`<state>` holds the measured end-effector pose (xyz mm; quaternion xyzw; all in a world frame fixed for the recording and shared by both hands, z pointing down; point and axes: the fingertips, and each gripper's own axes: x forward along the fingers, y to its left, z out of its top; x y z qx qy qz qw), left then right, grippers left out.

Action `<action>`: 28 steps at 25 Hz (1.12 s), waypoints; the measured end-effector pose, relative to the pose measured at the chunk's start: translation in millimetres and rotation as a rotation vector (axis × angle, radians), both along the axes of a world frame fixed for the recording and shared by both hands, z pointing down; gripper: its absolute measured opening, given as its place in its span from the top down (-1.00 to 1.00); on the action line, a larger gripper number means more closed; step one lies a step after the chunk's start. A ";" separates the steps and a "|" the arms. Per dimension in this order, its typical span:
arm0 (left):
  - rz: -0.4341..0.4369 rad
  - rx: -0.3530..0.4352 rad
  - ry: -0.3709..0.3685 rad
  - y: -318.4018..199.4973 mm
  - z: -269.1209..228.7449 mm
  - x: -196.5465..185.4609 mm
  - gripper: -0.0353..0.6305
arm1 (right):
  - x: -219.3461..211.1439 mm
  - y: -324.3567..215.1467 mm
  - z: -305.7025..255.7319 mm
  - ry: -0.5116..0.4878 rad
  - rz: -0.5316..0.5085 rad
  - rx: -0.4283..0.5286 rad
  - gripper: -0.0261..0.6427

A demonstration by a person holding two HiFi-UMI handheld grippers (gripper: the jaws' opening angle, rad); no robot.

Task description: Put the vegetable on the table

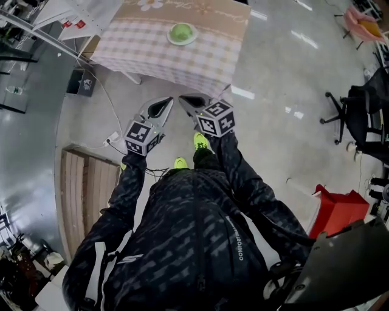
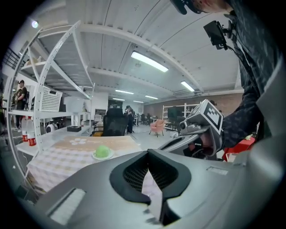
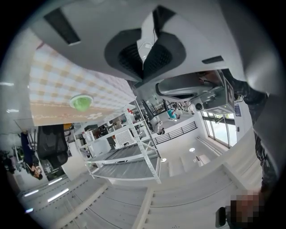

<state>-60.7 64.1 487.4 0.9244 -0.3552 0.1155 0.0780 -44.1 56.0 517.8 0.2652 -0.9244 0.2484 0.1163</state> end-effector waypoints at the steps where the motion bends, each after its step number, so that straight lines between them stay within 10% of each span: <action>1: 0.007 0.001 0.001 6.2 -0.3 -0.1 0.90 | -1.7 5.8 -1.0 0.003 0.005 0.003 0.91; 28: 0.079 0.023 0.055 144.6 -17.5 -29.3 0.90 | -42.5 147.9 -22.0 0.038 0.094 0.048 0.91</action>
